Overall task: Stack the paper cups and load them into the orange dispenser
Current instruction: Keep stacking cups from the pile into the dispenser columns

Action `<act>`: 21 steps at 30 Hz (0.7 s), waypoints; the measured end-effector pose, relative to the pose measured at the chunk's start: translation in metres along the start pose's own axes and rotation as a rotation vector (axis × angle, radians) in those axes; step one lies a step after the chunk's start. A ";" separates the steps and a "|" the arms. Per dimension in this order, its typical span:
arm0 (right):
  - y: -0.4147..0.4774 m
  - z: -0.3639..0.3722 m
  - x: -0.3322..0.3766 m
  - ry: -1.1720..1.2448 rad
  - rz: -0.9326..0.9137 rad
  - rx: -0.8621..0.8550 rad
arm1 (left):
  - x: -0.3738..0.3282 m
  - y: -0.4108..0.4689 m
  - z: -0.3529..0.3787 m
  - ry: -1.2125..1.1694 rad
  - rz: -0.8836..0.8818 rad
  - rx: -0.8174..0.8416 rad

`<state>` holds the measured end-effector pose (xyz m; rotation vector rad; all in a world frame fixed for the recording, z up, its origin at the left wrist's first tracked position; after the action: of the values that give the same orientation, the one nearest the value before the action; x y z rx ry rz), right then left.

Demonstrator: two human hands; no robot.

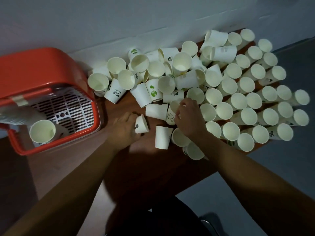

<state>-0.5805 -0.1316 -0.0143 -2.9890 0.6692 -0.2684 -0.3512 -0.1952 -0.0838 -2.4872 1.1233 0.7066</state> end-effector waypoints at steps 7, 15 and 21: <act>-0.015 -0.053 0.031 0.478 -0.015 0.025 | 0.024 -0.047 -0.048 -0.607 -0.233 -0.285; -0.014 -0.038 0.126 0.767 0.068 0.356 | 0.035 -0.118 -0.121 -0.702 -0.269 -0.598; -0.031 -0.036 0.198 0.822 -0.031 0.409 | 0.090 -0.196 -0.166 -0.581 -0.429 -0.790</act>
<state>-0.3984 -0.1897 0.0549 -2.4146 0.5115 -1.4692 -0.1001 -0.2029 0.0198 -2.6321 0.0731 1.8233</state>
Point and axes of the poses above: each hand's wrist, its own y-axis towards the middle knuckle, its own z-axis out of the palm, x = y × z, the point moved 5 cm from there along y, towards the middle knuckle, and after that the axes turned 8 degrees about z, right-handed, at the moved point
